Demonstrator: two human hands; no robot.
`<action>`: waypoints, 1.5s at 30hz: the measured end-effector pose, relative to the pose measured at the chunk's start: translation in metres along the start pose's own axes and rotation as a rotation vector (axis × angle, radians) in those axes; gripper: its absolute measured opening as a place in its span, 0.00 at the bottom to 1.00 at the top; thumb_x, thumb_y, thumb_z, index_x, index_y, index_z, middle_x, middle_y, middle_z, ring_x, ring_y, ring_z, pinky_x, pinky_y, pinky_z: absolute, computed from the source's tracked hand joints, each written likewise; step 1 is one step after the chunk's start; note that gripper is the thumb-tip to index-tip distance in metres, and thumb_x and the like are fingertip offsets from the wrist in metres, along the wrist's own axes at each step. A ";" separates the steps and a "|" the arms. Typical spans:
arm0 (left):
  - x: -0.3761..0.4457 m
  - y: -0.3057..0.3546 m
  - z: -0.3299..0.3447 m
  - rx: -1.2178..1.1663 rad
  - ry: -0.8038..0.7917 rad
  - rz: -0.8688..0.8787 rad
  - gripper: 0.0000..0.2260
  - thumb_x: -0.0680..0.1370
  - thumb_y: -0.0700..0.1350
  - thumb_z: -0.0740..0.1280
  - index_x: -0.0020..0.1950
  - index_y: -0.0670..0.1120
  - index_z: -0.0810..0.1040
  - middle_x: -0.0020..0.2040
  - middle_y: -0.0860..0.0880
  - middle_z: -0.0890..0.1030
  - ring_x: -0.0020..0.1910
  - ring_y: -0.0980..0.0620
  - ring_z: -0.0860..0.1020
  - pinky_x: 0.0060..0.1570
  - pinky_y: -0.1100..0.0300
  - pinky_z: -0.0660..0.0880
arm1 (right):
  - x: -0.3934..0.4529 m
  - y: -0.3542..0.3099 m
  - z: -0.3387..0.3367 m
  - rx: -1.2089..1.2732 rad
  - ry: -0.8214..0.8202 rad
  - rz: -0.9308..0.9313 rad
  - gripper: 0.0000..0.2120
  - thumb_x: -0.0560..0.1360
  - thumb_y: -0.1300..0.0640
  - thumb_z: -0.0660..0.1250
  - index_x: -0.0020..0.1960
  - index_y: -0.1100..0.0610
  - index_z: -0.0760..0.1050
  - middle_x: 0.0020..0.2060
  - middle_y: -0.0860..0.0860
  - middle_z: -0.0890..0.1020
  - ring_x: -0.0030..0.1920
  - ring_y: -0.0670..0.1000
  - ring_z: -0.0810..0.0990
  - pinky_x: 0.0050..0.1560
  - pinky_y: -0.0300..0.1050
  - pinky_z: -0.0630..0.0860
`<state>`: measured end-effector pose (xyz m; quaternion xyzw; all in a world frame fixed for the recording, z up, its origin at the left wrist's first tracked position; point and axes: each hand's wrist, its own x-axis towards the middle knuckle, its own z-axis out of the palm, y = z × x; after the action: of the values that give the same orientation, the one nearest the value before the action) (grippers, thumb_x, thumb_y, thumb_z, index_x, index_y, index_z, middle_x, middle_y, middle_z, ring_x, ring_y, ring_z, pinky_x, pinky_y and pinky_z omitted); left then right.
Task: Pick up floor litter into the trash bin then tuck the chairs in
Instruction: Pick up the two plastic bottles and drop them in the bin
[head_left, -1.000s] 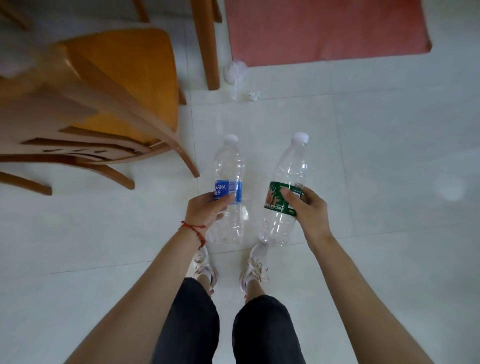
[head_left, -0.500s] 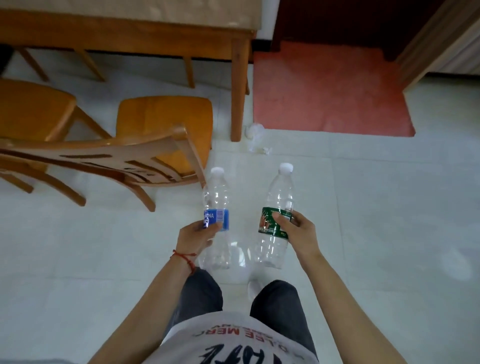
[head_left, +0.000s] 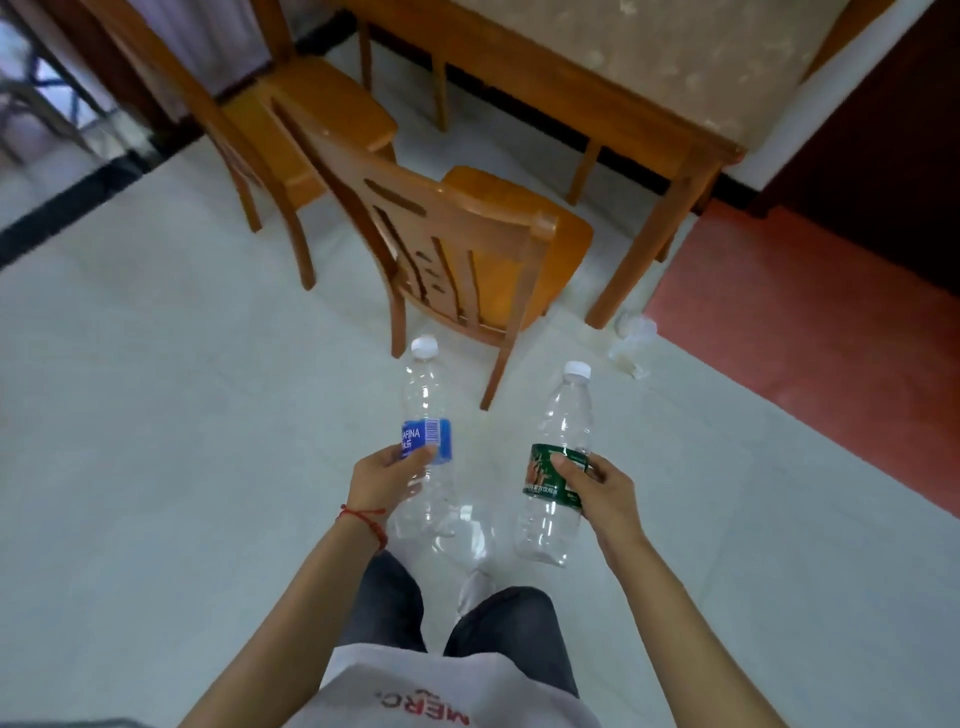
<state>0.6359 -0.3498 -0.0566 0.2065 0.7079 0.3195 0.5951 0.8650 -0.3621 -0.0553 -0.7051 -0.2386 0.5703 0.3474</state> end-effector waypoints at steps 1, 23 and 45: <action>-0.005 -0.004 -0.011 -0.035 0.030 -0.002 0.17 0.73 0.43 0.69 0.59 0.37 0.75 0.49 0.40 0.79 0.49 0.45 0.77 0.52 0.54 0.76 | -0.001 0.000 0.007 -0.021 -0.034 -0.003 0.20 0.69 0.56 0.73 0.59 0.61 0.76 0.49 0.56 0.82 0.48 0.53 0.82 0.52 0.48 0.78; -0.116 -0.131 -0.309 -0.602 0.555 -0.033 0.19 0.73 0.44 0.69 0.61 0.37 0.73 0.52 0.40 0.78 0.51 0.43 0.77 0.53 0.53 0.75 | -0.146 0.049 0.313 -0.519 -0.748 -0.085 0.09 0.70 0.59 0.72 0.48 0.54 0.76 0.41 0.49 0.82 0.41 0.48 0.81 0.41 0.36 0.79; -0.047 -0.124 -0.498 -0.783 0.733 -0.100 0.19 0.72 0.43 0.70 0.60 0.36 0.74 0.49 0.41 0.78 0.47 0.46 0.77 0.51 0.54 0.74 | -0.150 0.051 0.559 -0.651 -0.886 -0.085 0.09 0.70 0.59 0.72 0.48 0.54 0.76 0.42 0.50 0.81 0.43 0.50 0.81 0.52 0.48 0.78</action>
<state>0.1715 -0.5720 -0.0666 -0.1898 0.7062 0.5818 0.3560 0.2848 -0.3832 -0.0595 -0.4582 -0.5543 0.6948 0.0007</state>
